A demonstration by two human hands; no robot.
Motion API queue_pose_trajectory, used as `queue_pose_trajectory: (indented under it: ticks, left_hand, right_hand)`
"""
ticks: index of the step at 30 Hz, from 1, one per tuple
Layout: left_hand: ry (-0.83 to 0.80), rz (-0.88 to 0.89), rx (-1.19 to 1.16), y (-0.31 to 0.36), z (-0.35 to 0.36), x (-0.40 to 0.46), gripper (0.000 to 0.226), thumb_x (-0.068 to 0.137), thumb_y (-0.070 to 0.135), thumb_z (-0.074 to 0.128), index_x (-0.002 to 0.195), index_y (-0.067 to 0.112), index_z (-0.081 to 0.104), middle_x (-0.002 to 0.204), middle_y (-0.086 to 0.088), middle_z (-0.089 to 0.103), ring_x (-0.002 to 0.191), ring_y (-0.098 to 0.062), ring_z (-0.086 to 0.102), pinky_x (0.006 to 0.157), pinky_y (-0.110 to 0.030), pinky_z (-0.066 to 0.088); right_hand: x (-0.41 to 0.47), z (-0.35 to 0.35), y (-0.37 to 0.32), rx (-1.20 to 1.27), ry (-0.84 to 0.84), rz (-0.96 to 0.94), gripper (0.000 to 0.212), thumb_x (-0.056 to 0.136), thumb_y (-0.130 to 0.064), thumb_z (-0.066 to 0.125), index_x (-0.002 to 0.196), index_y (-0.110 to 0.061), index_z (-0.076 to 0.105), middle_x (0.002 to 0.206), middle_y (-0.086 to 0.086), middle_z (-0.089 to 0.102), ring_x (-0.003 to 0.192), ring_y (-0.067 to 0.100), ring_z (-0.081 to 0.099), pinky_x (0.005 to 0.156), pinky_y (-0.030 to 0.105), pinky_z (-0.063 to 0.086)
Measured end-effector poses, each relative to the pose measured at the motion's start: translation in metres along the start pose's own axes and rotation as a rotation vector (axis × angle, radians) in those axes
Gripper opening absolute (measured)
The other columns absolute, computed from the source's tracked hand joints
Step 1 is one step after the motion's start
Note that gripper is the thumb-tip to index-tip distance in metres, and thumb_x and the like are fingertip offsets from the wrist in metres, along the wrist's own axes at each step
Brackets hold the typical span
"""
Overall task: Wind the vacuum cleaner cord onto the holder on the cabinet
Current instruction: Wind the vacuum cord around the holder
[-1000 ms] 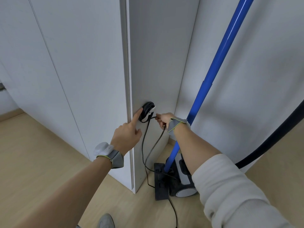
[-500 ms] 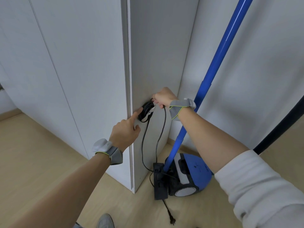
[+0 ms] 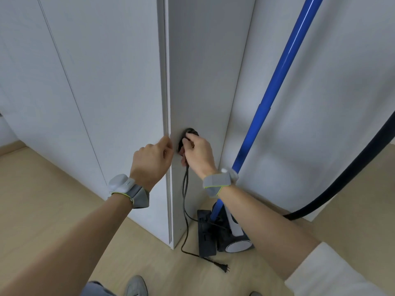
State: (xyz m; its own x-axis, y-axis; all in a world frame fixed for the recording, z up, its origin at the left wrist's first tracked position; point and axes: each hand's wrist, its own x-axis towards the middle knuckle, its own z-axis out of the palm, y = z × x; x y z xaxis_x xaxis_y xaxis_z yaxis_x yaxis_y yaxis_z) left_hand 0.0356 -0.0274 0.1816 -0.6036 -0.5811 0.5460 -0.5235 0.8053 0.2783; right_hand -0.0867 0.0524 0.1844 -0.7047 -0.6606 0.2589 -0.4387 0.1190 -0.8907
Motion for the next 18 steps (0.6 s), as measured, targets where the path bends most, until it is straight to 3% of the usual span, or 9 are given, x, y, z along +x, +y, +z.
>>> queue_pose_trajectory:
  ticks: [2, 4, 7, 10, 16, 18]
  left_hand:
    - [0.016, 0.009, 0.017, -0.001, -0.003, 0.001, 0.011, 0.096, 0.021, 0.041, 0.098, 0.020, 0.052, 0.060, -0.007, 0.057, 0.052, -0.036, 0.050, 0.052, -0.032, 0.039]
    - [0.015, 0.022, 0.019, -0.002, -0.005, 0.003, 0.011, 0.098, 0.024, 0.041, 0.101, 0.021, 0.050, 0.062, -0.006, 0.059, 0.053, -0.035, 0.052, 0.053, -0.032, 0.041]
    - [-0.016, 0.057, -0.009, -0.003, -0.002, 0.003, 0.014, 0.101, 0.029, 0.042, 0.110, 0.025, 0.052, 0.067, 0.001, 0.064, 0.058, -0.030, 0.059, 0.056, -0.032, 0.046]
    - [-0.061, 0.070, -0.036, 0.000, 0.005, 0.000, 0.025, 0.100, 0.031, 0.043, 0.123, 0.032, 0.050, 0.070, 0.006, 0.066, 0.062, -0.028, 0.063, 0.061, -0.036, 0.055]
    - [-0.138, 0.040, -0.040, 0.005, 0.018, -0.007, 0.046, 0.099, 0.032, 0.045, 0.144, 0.041, 0.045, 0.082, 0.001, 0.072, 0.072, -0.030, 0.064, 0.067, -0.036, 0.053]
    - [-0.156, 0.018, -0.040, 0.007, 0.021, -0.009, 0.051, 0.099, 0.031, 0.046, 0.148, 0.043, 0.040, 0.087, 0.001, 0.073, 0.075, -0.030, 0.064, 0.068, -0.035, 0.051]
  right_hand:
    - [-0.017, 0.009, 0.008, 0.015, -0.012, -0.022, 0.035, 0.103, -0.021, 0.048, 0.137, -0.018, 0.057, 0.075, 0.001, 0.069, 0.047, 0.025, 0.066, 0.050, 0.027, 0.053]
    - [-0.030, 0.016, 0.015, 0.062, 0.006, -0.030, 0.032, 0.104, -0.021, 0.049, 0.134, -0.019, 0.060, 0.073, 0.001, 0.067, 0.043, 0.020, 0.061, 0.046, 0.022, 0.047]
    - [-0.043, 0.023, 0.028, 0.076, 0.069, -0.046, 0.019, 0.103, -0.025, 0.052, 0.111, -0.016, 0.067, 0.069, 0.001, 0.065, 0.040, 0.019, 0.057, 0.045, 0.028, 0.048]
    - [-0.046, 0.023, 0.038, 0.150, 0.023, 0.029, 0.017, 0.103, -0.026, 0.052, 0.091, -0.016, 0.061, 0.069, 0.010, 0.064, 0.040, 0.029, 0.053, 0.042, 0.036, 0.046]
    - [-0.034, 0.021, 0.045, 0.326, -0.168, 0.203, 0.030, 0.103, -0.025, 0.050, 0.093, 0.003, 0.051, 0.064, 0.013, 0.056, 0.043, 0.027, 0.046, 0.049, 0.040, 0.049]
    - [-0.033, 0.021, 0.051, 0.361, -0.228, 0.269, 0.032, 0.102, -0.027, 0.053, 0.089, 0.002, 0.051, 0.064, 0.012, 0.055, 0.044, 0.024, 0.045, 0.054, 0.043, 0.053]
